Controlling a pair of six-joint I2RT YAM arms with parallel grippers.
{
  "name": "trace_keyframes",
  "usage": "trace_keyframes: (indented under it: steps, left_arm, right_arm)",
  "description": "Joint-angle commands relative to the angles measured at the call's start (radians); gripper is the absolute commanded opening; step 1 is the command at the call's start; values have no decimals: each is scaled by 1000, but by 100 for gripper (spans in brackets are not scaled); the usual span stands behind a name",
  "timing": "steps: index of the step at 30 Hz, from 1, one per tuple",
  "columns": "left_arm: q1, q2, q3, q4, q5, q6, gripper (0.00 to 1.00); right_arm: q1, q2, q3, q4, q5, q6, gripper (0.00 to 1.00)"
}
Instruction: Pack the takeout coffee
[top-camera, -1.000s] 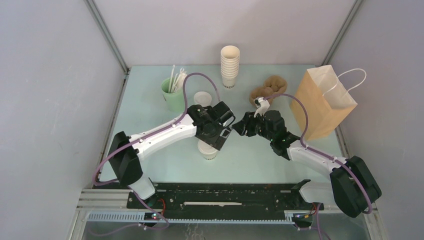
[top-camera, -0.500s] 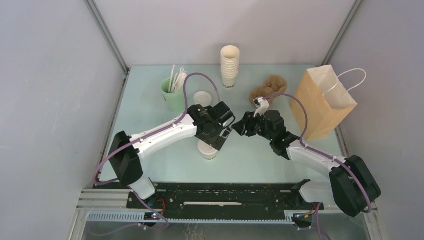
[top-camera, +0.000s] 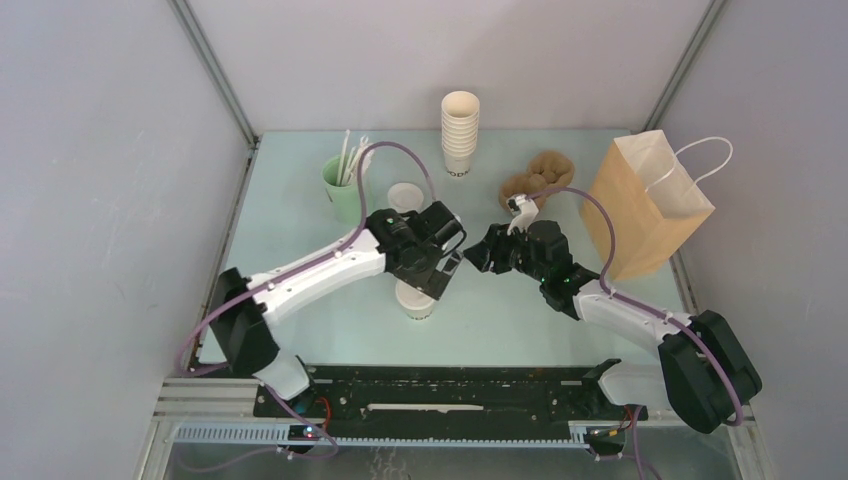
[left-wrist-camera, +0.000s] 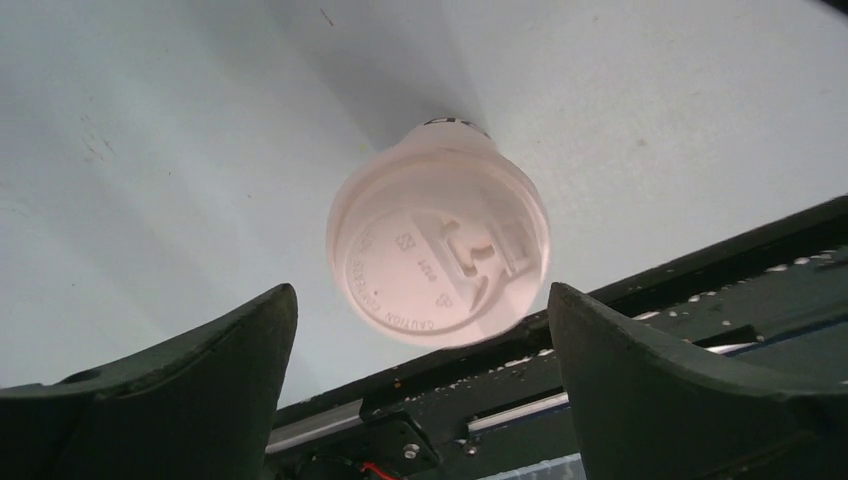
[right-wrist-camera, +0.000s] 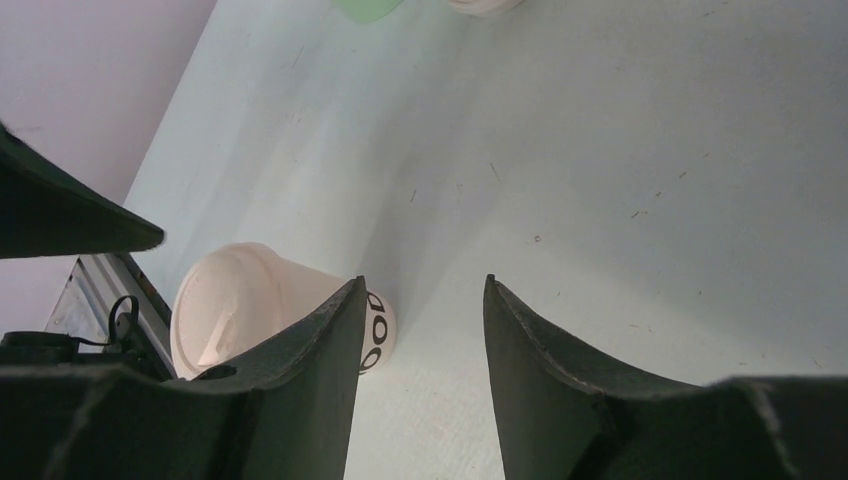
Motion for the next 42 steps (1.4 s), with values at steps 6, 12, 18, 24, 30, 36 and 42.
trace_keyframes:
  steps: [6,12,18,24,30,36,42]
  left_arm:
    - [141,-466,-306,255,212,-181,100]
    - [343,-751,-735,681,546,-377,98]
    - [453,-808,-915,914,602,-476,99]
    - [536,-788,-1019,1064,684,-503,94]
    - [553,-751,-1030,1088,670,-482,86]
    - [554,-716,-1038,1025,622,-436,69]
    - [554,-691,-1061,991,595,-410,60]
  right_arm:
    - [3,63,29,48,-261,145,65]
    - [24,203,27,264,-582,387,96]
    - [39,256,27,339,-588,461,98]
    - [51,352,35,406,-603,499,90]
    - [51,416,63,425,-602,505,82]
    - [50,418,74,398,-593,507,83]
    - [56,395,100,273,-541,481,83]
